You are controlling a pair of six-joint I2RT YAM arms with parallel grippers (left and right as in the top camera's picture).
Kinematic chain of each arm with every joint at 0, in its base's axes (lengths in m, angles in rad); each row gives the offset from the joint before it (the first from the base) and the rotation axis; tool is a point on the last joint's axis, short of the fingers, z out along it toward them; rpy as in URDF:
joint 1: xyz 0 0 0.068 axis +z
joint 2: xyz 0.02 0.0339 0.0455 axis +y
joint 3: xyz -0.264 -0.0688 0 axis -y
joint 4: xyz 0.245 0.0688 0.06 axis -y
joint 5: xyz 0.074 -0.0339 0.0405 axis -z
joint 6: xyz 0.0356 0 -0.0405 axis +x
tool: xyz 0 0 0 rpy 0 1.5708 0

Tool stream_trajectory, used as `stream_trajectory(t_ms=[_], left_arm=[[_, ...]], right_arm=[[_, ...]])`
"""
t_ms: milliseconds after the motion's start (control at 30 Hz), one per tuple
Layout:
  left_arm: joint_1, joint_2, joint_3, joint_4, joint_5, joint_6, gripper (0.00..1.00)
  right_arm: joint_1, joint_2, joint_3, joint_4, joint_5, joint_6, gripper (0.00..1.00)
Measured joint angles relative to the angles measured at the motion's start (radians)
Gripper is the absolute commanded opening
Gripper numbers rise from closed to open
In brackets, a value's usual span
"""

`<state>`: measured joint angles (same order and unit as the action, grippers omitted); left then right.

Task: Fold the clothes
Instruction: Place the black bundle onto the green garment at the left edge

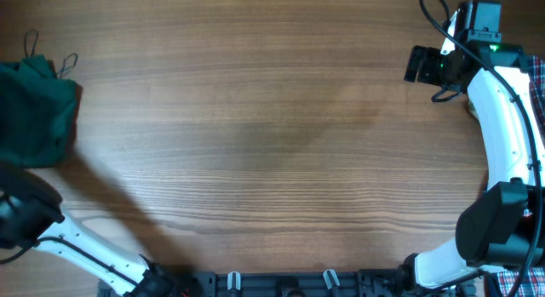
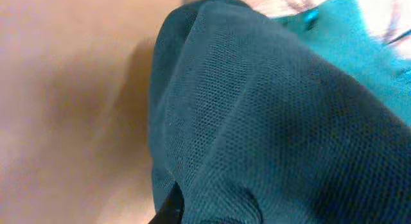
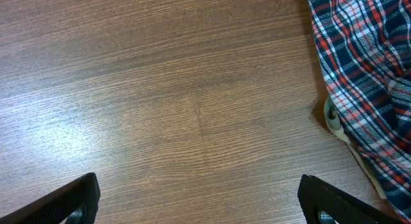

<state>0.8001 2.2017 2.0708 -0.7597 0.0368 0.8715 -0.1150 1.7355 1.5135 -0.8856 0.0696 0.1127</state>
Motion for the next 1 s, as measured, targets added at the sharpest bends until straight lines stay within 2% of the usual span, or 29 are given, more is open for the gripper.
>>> stream_trajectory(t_ms=[233, 367, 400, 433, 467, 567, 600, 667, 733, 767, 833, 867, 1000], left_arm=[[-0.177, 0.002, -0.001, -0.125, 0.000, -0.052, 0.04], [-0.190, 0.006, -0.087, -0.133, 0.006, -0.108, 0.19], [-0.190, 0.013, -0.101, -0.132, 0.006, -0.114, 0.24], [-0.190, 0.020, -0.111, -0.138, 0.006, -0.122, 0.38], [-0.191, 0.024, -0.115, -0.143, 0.006, -0.129, 0.58], [-0.191, 0.024, -0.115, -0.174, 0.007, -0.138, 0.89], [-0.191, 0.024, -0.115, -0.177, 0.010, -0.137, 0.97], [-0.191, 0.024, -0.116, -0.189, 0.042, -0.148, 1.00], [-0.190, 0.021, -0.116, -0.191, 0.108, -0.148, 1.00], [-0.190, 0.012, -0.116, -0.190, 0.138, -0.148, 0.97], [-0.190, -0.043, -0.118, -0.183, 0.199, -0.147, 0.49], [-0.191, -0.082, -0.118, -0.173, 0.227, -0.150, 0.04], [-0.190, -0.250, -0.111, -0.065, 0.321, -0.152, 0.04]], right_arm=[[0.000, 0.000, 0.000, 0.000, 0.002, 0.000, 1.00], [0.000, 0.000, 0.000, 0.000, 0.003, 0.000, 1.00], [0.000, 0.000, 0.000, 0.000, 0.003, 0.000, 1.00], [0.000, 0.000, 0.000, 0.000, 0.002, 0.000, 1.00], [0.000, 0.000, 0.000, 0.000, 0.002, 0.000, 1.00], [0.000, 0.000, 0.000, 0.000, 0.002, 0.000, 1.00], [0.000, 0.000, 0.000, 0.000, 0.002, 0.000, 1.00], [0.000, 0.000, 0.000, 0.000, 0.002, 0.000, 1.00], [0.000, 0.000, 0.000, 0.000, 0.002, 0.000, 1.00], [0.000, 0.000, 0.000, 0.000, 0.002, 0.000, 1.00], [0.000, 0.000, 0.000, 0.000, 0.002, 0.000, 1.00], [0.000, 0.000, 0.000, 0.000, 0.003, 0.000, 1.00], [0.000, 0.000, 0.000, 0.000, 0.003, 0.000, 1.00]])
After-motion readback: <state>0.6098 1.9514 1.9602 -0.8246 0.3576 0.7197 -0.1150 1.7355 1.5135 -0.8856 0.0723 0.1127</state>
